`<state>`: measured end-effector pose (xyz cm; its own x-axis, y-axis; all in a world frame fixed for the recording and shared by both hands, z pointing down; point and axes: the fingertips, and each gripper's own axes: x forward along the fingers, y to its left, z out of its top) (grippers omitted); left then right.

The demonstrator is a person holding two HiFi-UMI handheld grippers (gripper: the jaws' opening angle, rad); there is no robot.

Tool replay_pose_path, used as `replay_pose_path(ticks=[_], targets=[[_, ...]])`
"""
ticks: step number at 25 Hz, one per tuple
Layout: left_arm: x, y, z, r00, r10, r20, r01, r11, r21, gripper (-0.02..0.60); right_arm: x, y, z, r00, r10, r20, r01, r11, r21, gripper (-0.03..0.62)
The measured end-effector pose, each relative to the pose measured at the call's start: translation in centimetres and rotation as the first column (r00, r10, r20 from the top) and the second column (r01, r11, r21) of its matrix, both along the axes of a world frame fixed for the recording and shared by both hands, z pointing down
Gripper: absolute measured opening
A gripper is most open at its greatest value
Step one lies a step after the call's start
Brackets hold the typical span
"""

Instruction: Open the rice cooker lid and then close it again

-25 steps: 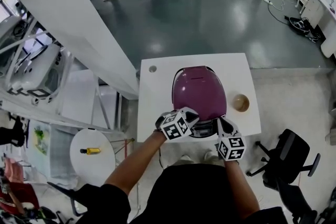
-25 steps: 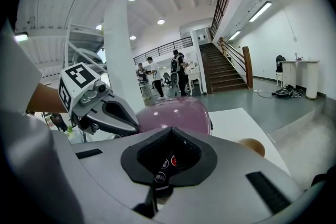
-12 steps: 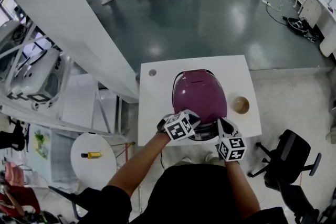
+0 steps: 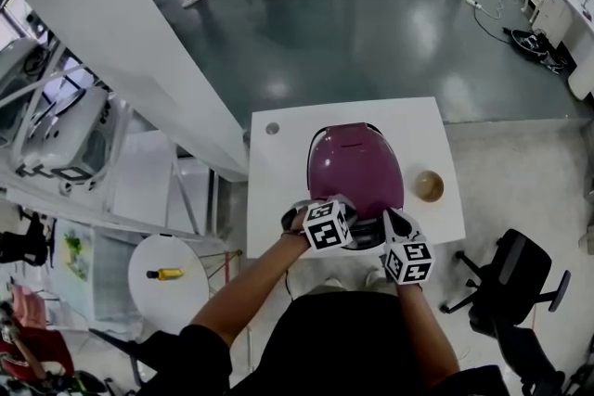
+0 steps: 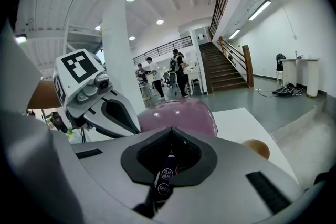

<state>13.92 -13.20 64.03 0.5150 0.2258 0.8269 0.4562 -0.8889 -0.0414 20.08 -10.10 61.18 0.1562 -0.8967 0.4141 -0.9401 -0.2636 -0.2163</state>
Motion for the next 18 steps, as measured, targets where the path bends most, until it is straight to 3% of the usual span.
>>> replay_pose_path(ticks=[4,14,18], targets=[[-0.3,-0.4,-0.3,0.998,-0.06,-0.027,0.057,0.992,-0.116,0.003,0.3,0.0,0.1,1.0,-0.001,0.004,0.001,1.0,-0.001,0.0],[0.1,-0.2,-0.3,0.997,-0.081,0.002,0.081,0.995,-0.053,0.003,0.1,-0.9,1.7,0.998,-0.054,0.016,0.055,0.993,-0.101,0.0],[0.2,0.1,-0.2,0.998,-0.044,0.05,0.044,0.999,0.001,0.003,0.1,-1.0,2.1,0.998,-0.067,0.0,0.067,0.988,-0.138,0.0]])
